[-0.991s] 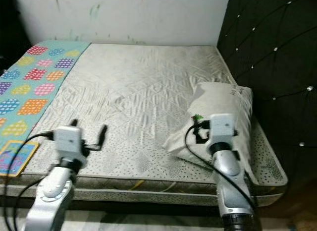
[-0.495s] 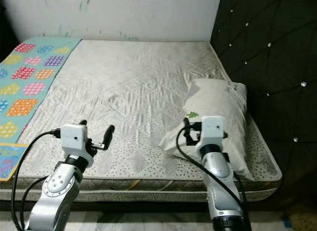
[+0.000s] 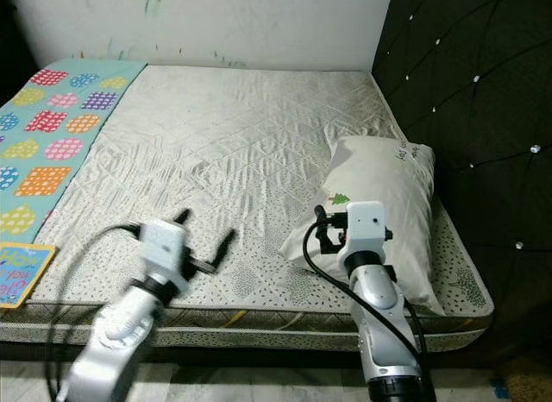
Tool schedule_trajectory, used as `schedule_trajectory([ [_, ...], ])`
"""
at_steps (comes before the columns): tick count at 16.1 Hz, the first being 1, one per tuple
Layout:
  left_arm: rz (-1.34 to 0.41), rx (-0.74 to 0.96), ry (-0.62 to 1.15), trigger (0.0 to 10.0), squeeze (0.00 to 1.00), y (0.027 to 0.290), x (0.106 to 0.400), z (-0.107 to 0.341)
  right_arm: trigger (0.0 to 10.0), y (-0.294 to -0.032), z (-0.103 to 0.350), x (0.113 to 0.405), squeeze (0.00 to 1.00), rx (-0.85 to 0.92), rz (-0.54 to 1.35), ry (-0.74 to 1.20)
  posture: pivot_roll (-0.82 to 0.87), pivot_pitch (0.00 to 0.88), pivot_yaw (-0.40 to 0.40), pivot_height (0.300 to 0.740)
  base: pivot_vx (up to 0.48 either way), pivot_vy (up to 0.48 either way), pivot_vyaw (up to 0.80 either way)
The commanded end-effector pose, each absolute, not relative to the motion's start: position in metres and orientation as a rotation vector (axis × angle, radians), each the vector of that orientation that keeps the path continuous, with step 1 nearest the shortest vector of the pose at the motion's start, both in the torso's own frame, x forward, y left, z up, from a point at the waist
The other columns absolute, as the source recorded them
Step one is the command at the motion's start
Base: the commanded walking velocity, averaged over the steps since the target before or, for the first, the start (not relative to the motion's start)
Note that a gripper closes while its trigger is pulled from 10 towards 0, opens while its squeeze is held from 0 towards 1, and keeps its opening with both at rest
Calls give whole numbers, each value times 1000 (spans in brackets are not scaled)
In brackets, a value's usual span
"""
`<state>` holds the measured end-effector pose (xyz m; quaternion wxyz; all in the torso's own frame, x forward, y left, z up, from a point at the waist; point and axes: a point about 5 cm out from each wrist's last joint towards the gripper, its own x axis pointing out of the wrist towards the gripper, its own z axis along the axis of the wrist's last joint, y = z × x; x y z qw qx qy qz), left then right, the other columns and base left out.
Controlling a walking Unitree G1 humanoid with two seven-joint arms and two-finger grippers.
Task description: Clean up the room
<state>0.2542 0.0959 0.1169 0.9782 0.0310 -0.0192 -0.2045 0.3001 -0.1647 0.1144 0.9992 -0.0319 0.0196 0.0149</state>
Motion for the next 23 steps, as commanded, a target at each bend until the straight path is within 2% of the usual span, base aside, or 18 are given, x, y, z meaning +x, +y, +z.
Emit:
schedule_trajectory([
  [1, -379, 72, -42, 10000, 0, 101, 254, 119, 10000, -169, 117, 298, 0, -66, 15, 29, -94, 55, 10, 740, 0, 0, 0],
  [3, -346, 42, -23, 10000, 0, 110, 255, 122, 10000, -172, 118, 302, 0, -63, 6, 34, -71, 58, -23, 740, 0, 0, 0],
  [5, -532, 166, -12, 10000, 0, 113, 244, 122, 10000, -167, 119, 307, 0, -80, 50, 34, -52, 57, -37, 740, 0, 0, 0],
  [6, -549, 224, -5, 10000, 0, 117, 246, 119, 10000, -167, 118, 307, 0, -79, 46, 34, -51, 44, -26, 740, 0, 0, 0],
  [9, -381, 124, -28, 10000, 0, 108, 258, 122, 10000, -168, 119, 305, 0, -53, 3, 23, -87, 43, 5, 740, 0, 0, 0],
  [11, -226, 5, 11, 10000, 0, 119, 254, 115, 10000, -170, 120, 302, 0, -45, -9, 19, -97, 42, 12, 740, 0, 0, 0],
  [14, -153, -51, 12, 10000, 0, 133, 258, 117, 10000, -171, 115, 301, 0, -44, -2, 34, -80, 46, 5, 740, 0, 0, 0],
  [16, -224, -19, -4, 10000, 0, 128, 257, 120, 10000, -164, 117, 305, 0, -26, 10, 33, -57, 62, 5, 740, 127, 0, -400],
  [23, -227, -38, 17, 10000, 0, 126, 256, 117, 10000, -168, 115, 299, 0, -39, 5, 37, -72, 79, 8, 740, 258, 0, 0],
])
